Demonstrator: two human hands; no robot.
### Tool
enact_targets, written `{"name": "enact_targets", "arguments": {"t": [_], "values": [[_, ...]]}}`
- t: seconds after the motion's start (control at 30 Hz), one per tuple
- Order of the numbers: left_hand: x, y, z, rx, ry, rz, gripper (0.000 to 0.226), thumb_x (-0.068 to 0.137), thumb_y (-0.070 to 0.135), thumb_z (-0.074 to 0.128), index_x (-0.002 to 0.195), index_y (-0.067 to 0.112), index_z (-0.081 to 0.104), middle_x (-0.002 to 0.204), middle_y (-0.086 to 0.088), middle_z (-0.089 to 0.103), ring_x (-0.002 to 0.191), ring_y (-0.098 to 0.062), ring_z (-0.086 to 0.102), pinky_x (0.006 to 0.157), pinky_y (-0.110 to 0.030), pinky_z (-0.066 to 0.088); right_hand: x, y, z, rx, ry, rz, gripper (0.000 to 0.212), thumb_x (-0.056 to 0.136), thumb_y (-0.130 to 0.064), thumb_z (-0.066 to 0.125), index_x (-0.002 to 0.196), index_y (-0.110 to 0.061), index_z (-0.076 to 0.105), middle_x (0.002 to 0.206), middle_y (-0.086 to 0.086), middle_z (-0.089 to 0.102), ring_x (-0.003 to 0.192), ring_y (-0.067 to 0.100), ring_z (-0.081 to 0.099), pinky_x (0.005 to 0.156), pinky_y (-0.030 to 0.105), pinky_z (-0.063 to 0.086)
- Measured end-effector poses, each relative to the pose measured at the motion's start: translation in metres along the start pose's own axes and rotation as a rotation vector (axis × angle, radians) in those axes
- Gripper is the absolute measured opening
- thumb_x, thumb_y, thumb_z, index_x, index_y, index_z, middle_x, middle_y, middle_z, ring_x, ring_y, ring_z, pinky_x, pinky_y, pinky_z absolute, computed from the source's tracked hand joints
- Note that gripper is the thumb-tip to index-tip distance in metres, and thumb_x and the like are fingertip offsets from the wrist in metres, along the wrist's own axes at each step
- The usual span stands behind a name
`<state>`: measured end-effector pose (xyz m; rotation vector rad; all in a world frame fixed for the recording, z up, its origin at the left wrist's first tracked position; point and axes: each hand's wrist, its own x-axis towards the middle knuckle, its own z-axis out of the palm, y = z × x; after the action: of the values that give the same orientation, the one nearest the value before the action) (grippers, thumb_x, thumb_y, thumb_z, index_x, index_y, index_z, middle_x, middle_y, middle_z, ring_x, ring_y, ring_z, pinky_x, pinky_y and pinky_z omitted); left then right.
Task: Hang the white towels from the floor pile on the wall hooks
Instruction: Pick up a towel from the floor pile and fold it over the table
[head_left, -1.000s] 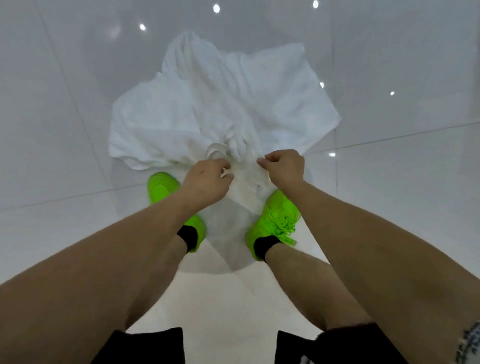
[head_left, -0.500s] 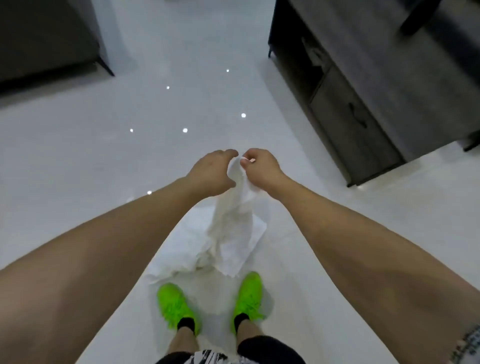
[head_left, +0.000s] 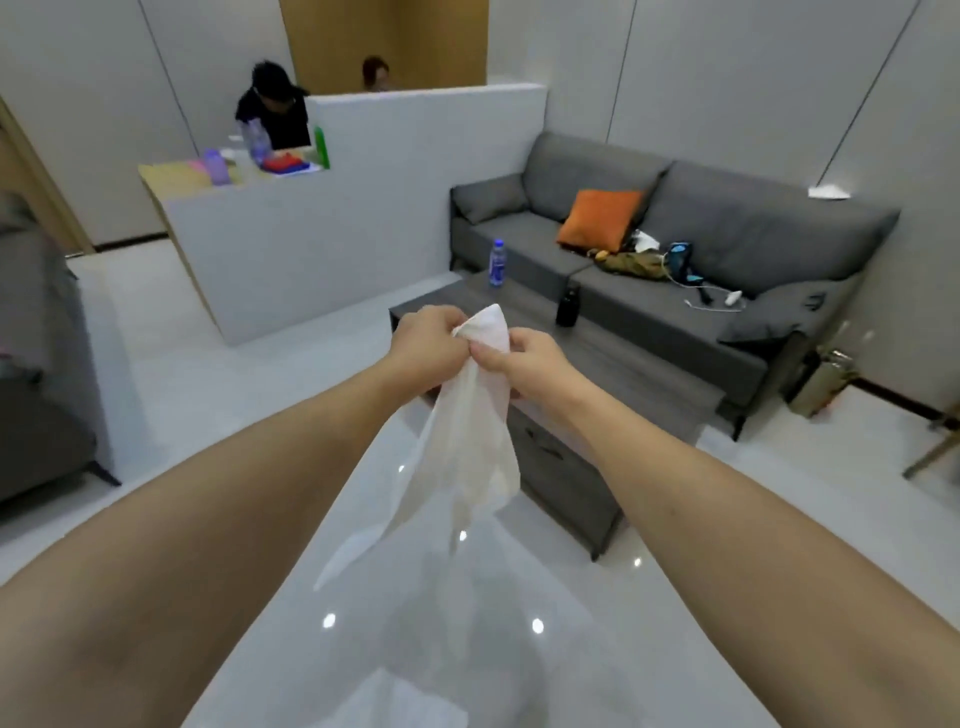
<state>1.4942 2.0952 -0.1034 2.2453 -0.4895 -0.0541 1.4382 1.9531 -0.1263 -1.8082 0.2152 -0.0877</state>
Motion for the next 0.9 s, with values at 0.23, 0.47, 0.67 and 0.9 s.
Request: {"name": "enact_targets", "arguments": {"t": [0.23, 0.47, 0.67, 0.9], "values": [[0.088, 0.073, 0.02, -0.025, -0.104, 0.127, 0.018, 0.076, 0.025, 0.063, 0.09, 0.022, 0.074, 0.087, -0.002, 0.072, 0.089, -0.019, 0.067, 0.078, -0.038, 0.057, 0.044, -0.018, -0.09, -0.18, 0.341, -0.054, 0.023, 0.087, -0.026, 0.062, 0.068, -0.013, 0.065, 0.071, 0.005, 0.063, 0.068, 0.022, 0.06, 0.057, 0.031, 0.047], [0.211, 0.121, 0.065, -0.086, -0.213, 0.248, 0.009, 0.076, 0.033, 0.075, 0.067, 0.032, 0.072, 0.063, 0.016, 0.067, 0.065, -0.001, 0.062, 0.05, -0.015, 0.045, 0.137, -0.023, -0.187, -0.375, 0.35, -0.108, 0.02, 0.086, -0.023, 0.064, 0.068, -0.014, 0.068, 0.065, 0.001, 0.058, 0.069, 0.021, 0.057, 0.06, 0.031, 0.04], [0.35, 0.147, 0.082, -0.121, -0.039, 0.206, 0.013, 0.075, 0.035, 0.07, 0.081, 0.023, 0.073, 0.085, -0.005, 0.071, 0.084, -0.022, 0.067, 0.072, -0.041, 0.06, 0.247, -0.037, -0.261, -0.495, 0.308, -0.088, 0.04, 0.081, -0.034, 0.071, 0.084, 0.006, 0.067, 0.078, 0.018, 0.067, 0.075, 0.031, 0.066, 0.065, 0.04, 0.052], [0.465, 0.134, 0.073, -0.144, 0.232, 0.077, 0.011, 0.079, 0.035, 0.07, 0.072, 0.028, 0.066, 0.083, 0.001, 0.066, 0.081, -0.019, 0.063, 0.071, -0.032, 0.055, 0.374, -0.024, -0.32, -0.825, 0.179, 0.002, 0.033, 0.08, -0.033, 0.073, 0.088, -0.001, 0.069, 0.09, 0.013, 0.067, 0.083, 0.027, 0.063, 0.077, 0.042, 0.054]]}}
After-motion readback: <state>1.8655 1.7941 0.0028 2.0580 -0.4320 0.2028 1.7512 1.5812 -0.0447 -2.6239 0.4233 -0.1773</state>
